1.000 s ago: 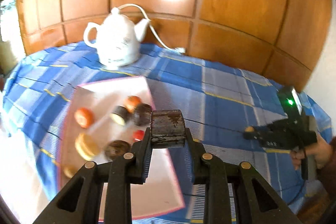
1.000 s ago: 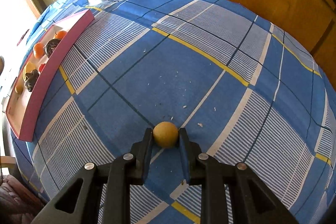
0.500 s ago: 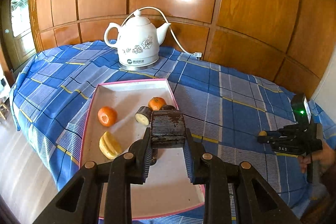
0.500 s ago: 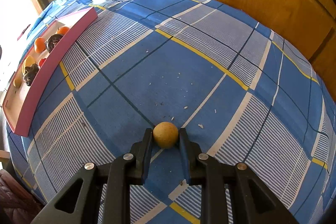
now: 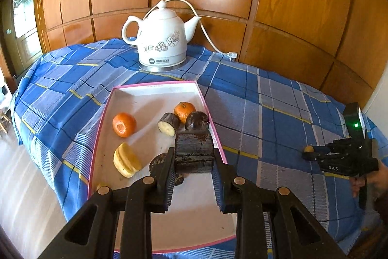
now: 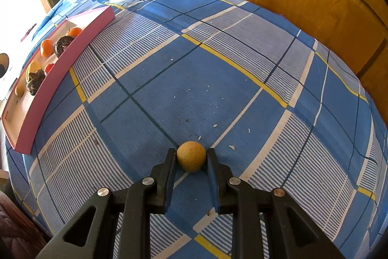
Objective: Organize fruits
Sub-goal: 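Carry the log piece into the tray and open the left tool while the right tool holds the ball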
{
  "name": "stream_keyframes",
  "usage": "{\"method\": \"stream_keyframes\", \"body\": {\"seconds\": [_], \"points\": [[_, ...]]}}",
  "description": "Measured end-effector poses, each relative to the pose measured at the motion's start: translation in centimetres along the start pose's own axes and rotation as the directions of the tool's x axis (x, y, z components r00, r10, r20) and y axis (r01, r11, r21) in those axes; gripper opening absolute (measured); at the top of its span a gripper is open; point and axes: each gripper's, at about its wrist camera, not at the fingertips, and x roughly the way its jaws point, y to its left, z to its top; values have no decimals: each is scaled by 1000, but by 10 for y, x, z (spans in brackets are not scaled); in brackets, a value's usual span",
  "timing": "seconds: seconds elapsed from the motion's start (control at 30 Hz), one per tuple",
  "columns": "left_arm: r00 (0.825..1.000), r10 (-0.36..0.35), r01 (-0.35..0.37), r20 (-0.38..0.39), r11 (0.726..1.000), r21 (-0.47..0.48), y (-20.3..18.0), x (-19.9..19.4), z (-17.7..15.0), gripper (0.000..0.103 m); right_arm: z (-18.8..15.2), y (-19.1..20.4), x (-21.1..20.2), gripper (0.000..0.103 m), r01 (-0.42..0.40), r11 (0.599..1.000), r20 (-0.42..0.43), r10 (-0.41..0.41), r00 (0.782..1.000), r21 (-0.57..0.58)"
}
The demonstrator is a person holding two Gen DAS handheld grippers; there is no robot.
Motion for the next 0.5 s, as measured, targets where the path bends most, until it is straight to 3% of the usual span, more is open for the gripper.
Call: {"method": "stream_keyframes", "body": {"seconds": [0.23, 0.5], "points": [[999, -20, 18, -33, 998, -54, 18, 8, -3, 28, -1, 0, 0, 24, 3, 1000, 0, -3, 1000, -2], [1000, -13, 10, -13, 990, -143, 61, 23, 25, 28, 0, 1, 0, 24, 9, 1000, -4, -9, 1000, -5]]}}
